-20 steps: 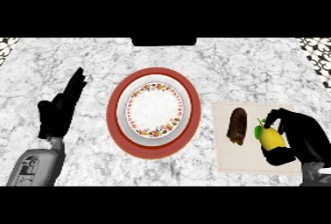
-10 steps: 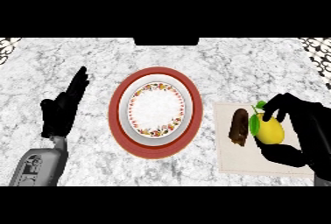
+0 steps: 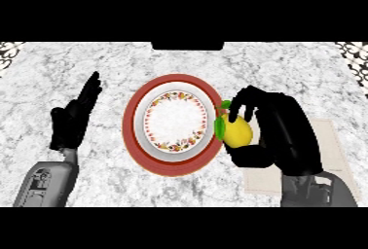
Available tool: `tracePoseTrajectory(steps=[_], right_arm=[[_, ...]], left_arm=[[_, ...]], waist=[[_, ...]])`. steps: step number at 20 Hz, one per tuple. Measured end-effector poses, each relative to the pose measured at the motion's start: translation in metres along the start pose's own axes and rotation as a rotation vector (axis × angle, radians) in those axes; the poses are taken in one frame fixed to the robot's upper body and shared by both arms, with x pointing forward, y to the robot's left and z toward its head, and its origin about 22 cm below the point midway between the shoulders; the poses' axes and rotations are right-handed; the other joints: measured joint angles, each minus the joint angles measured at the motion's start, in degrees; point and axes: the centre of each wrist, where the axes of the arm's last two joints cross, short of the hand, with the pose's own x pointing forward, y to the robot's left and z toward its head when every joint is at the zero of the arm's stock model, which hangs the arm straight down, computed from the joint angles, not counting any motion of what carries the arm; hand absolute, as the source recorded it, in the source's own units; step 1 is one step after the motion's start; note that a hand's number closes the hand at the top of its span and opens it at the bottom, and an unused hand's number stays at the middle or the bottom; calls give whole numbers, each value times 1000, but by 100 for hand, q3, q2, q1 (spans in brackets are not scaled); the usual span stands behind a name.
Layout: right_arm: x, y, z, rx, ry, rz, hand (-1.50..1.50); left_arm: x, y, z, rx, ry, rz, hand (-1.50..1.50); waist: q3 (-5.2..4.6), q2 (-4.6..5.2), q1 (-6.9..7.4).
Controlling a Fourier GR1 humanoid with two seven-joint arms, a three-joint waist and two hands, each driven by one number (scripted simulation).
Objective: Pick the lemon from the placemat and place it in the plate
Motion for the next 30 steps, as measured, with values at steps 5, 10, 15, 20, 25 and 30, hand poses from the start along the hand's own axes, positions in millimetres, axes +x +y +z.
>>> tracePoseTrajectory(steps=[5,10,15,20,25,30], right_arm=[[17,40,-34,50,-11,-46,150],[36,81,-56,112,7,8,150],[38,119,-70,173,51,108,150],[23,151,-75,232,155,40,-150],[23,169,-79,246,184,-41,-150],[21,167,-83,189,159,-230,-150]], left_arm=[[1,0,1,-7,1,2,0],[0,-2,1,-10,-1,7,0],[2,-4,-3,-19,-8,3,0],[3,-8,-7,-33,-10,7,0],[1,-8,-10,-36,-16,3,0],[1,-9,-12,-36,-15,4,0]], waist=[[2,9,21],[2,14,51],[2,27,93],[4,51,173],[6,58,225],[8,61,212]])
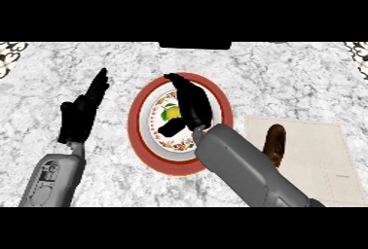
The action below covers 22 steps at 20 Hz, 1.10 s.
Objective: Pick the lemon from the placemat and place it in the plate
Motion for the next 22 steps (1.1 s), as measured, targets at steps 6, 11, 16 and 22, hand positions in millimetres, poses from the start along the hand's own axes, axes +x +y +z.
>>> tracePoseTrajectory(steps=[6,11,16,22], right_arm=[[-4,-16,0,-153,-8,-244,-150],[-33,-53,5,-283,35,-352,-150],[-79,-97,31,-341,54,-411,-150],[-123,-149,67,-332,58,-424,-150]], left_arm=[[-2,13,5,20,17,2,0],[-4,15,15,37,25,4,0],[-8,17,19,49,28,-2,0],[-2,18,19,47,25,0,0]], waist=[[1,-42,-145],[-1,-75,-259],[-2,-83,-326],[-3,-78,-314]])
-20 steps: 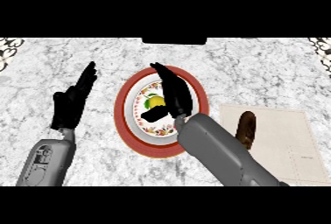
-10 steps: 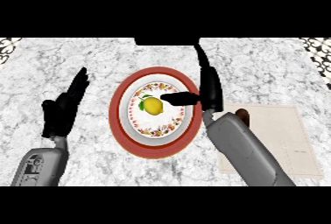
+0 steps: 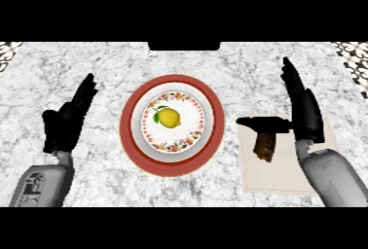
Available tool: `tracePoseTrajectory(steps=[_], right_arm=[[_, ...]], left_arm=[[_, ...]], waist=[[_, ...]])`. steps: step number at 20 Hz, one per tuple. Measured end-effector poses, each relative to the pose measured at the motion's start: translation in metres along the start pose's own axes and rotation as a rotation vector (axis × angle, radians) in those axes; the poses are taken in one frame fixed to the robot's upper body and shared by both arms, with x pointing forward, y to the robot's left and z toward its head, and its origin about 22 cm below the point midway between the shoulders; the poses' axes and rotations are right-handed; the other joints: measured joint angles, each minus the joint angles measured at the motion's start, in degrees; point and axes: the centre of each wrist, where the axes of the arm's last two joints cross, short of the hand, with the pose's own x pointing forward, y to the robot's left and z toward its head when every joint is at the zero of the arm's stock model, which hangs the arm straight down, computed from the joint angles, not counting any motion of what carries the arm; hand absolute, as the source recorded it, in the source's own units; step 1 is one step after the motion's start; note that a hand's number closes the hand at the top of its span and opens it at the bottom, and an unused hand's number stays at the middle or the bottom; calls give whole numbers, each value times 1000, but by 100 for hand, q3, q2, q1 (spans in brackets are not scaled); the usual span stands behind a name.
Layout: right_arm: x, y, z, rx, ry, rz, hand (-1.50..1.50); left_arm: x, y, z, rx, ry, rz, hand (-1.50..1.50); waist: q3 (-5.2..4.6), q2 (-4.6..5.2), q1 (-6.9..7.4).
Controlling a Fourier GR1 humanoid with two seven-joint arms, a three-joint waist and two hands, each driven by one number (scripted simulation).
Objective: Pick the lemon from the placemat and place it in the plate
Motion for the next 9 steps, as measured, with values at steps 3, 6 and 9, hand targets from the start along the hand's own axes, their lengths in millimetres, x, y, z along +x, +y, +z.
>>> tracePoseTrajectory(steps=[3,6,9], right_arm=[[-18,-23,3,5,-1,9,-150],[-30,-47,4,6,0,-1,-150],[-44,-57,10,9,-3,-12,-150]], left_arm=[[3,-2,-1,-4,-3,-4,0],[2,-5,-1,-5,-4,-2,0],[3,-4,-1,-4,0,-1,0]], waist=[[-1,7,22],[-1,10,31],[0,13,39]])
